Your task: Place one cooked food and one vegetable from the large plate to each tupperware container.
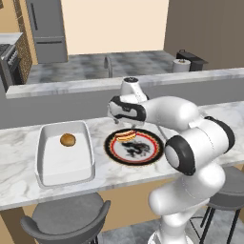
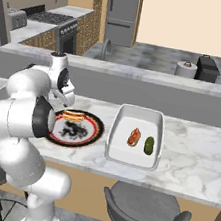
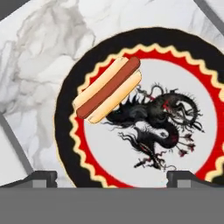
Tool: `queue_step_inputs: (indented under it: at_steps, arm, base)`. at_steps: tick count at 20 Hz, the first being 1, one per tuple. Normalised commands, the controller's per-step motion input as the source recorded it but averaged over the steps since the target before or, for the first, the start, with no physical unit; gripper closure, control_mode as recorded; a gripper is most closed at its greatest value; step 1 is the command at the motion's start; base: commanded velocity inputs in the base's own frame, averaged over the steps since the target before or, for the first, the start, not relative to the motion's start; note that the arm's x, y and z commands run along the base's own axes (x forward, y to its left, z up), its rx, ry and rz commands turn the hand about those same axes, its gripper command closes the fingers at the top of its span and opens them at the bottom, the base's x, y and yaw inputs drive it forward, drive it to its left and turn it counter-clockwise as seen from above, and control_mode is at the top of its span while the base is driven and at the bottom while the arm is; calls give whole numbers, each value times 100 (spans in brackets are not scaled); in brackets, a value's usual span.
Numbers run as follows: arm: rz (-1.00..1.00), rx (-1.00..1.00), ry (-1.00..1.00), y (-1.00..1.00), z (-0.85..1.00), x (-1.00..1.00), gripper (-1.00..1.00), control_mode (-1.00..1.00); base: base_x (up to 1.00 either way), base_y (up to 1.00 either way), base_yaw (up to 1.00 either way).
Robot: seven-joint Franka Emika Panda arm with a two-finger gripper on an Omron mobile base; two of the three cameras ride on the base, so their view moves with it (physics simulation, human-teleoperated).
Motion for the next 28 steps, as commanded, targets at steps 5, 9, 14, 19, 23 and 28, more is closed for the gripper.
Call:
queue_step_inputs:
  at_steps: [5,9,14,19,23,28]
  arm:
    - [-40,6,7,-37,-42,30,-100,-100]
    - [-45,0,8,-18,-40,25,-100,-100]
    - [-29,0,0,-6,-25,36,-100,-100]
    - [4,3,1,-29,-2,42,-100,-100]
    - [15,6,7,-14,-8,42,-100,-100]
    - [3,1,5,3,-22,4,-100,-100]
  base:
    - [0,0,0]
    - [0,0,0]
    - [0,0,0]
    - [0,0,0]
    - [0,0,0]
    - [0,0,0]
